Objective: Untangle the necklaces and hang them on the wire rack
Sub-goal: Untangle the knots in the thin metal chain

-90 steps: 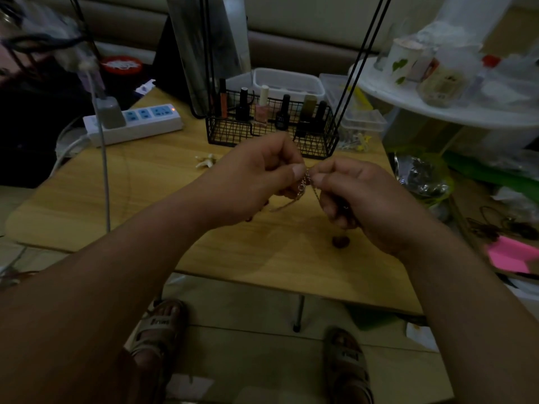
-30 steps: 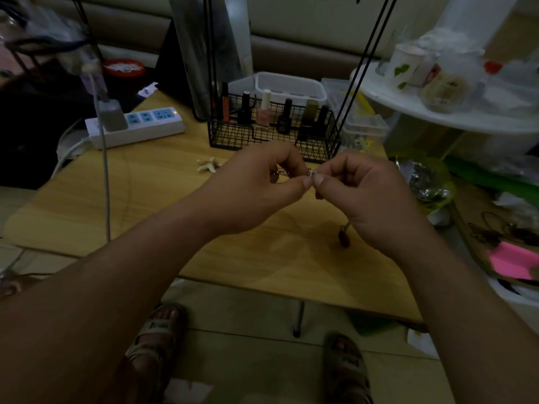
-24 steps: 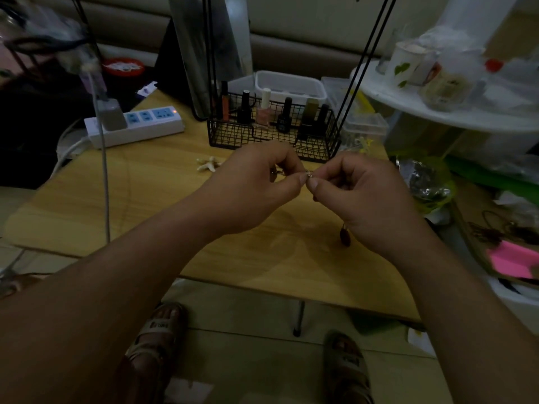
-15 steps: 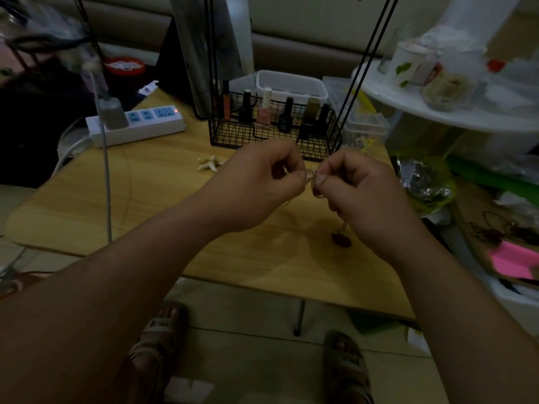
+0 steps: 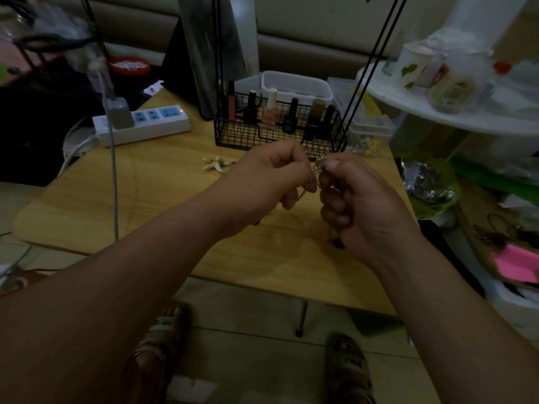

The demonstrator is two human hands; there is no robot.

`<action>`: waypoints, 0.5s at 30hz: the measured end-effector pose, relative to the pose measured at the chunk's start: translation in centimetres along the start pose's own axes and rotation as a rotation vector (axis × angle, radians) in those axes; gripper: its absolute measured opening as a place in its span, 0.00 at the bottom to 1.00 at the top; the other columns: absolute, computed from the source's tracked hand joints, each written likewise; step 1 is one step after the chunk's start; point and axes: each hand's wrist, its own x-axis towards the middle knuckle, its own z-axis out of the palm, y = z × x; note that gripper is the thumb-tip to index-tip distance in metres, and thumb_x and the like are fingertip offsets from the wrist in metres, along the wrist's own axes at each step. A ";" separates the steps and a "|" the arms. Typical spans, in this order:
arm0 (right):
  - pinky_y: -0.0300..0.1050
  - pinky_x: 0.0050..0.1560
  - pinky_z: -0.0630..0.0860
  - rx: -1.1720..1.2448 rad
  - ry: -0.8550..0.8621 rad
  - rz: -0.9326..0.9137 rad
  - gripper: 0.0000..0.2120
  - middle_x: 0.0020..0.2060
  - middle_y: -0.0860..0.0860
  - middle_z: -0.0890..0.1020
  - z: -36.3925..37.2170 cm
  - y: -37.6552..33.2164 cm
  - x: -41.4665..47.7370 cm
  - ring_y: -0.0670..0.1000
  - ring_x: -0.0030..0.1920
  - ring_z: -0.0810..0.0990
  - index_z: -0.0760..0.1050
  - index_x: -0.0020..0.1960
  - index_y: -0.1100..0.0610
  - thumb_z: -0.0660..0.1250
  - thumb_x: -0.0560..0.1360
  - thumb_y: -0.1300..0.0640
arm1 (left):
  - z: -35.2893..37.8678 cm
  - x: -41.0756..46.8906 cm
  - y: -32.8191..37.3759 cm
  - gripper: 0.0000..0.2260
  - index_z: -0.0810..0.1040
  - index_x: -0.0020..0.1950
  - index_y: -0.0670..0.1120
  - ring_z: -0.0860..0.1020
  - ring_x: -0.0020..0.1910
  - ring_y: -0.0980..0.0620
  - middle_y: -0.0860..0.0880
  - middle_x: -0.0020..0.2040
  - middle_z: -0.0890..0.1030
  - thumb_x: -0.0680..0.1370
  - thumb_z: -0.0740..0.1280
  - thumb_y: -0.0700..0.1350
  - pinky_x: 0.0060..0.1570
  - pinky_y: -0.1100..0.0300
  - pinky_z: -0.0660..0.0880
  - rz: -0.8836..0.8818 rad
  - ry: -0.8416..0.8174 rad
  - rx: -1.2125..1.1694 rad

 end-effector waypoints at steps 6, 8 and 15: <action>0.42 0.28 0.50 -0.009 -0.103 0.126 0.11 0.32 0.48 0.71 -0.4 -0.3 -0.1 0.45 0.27 0.60 0.78 0.45 0.54 0.61 0.82 0.53 | -0.5 0.0 0.0 0.05 0.76 0.49 0.37 0.72 0.34 0.52 0.47 0.40 0.80 0.81 0.65 0.38 0.39 0.55 0.70 -0.007 0.046 -0.030; 0.42 0.28 0.51 -0.086 -0.133 0.122 0.10 0.32 0.48 0.72 -0.7 -0.4 -0.1 0.46 0.28 0.60 0.77 0.47 0.54 0.62 0.83 0.51 | -0.6 0.0 0.1 0.05 0.76 0.49 0.35 0.72 0.34 0.53 0.48 0.39 0.82 0.81 0.66 0.38 0.37 0.57 0.70 -0.009 0.048 -0.006; 0.38 0.26 0.57 -0.362 -0.197 0.031 0.04 0.30 0.49 0.70 -2.2 -1.3 -0.3 0.45 0.27 0.63 0.80 0.48 0.58 0.69 0.80 0.58 | -1.1 0.2 0.2 0.02 0.76 0.49 0.42 0.72 0.32 0.55 0.50 0.33 0.76 0.82 0.66 0.39 0.33 0.64 0.70 -0.038 0.071 0.060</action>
